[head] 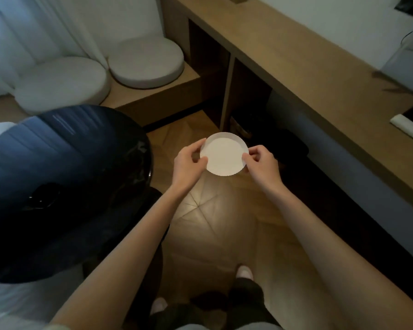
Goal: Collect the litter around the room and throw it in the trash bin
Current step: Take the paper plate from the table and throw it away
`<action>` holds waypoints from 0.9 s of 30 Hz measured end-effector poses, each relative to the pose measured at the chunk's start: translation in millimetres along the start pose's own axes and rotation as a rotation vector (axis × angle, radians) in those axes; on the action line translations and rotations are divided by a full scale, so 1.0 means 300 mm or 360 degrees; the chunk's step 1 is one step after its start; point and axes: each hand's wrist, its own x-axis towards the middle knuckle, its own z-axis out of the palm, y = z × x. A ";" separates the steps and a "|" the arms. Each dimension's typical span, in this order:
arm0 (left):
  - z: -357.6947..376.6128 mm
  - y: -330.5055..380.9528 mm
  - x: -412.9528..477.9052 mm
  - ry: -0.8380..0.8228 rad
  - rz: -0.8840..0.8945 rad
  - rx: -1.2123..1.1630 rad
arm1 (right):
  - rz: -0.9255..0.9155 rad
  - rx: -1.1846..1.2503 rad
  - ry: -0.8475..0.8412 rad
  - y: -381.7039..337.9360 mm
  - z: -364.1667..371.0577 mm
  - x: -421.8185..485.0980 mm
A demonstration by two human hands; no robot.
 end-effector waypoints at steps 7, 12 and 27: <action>0.336 0.085 0.084 0.0149 -0.0220 -0.0116 | -0.0170 -0.0076 -0.0131 0.159 -0.241 0.168; 0.443 0.065 0.215 0.0184 -0.0347 -0.0137 | -0.0414 -0.0409 -0.0470 0.247 -0.277 0.313; 0.571 -0.230 0.959 0.0261 -0.0553 -0.0256 | -0.0491 -0.0574 -0.0330 0.346 0.071 0.990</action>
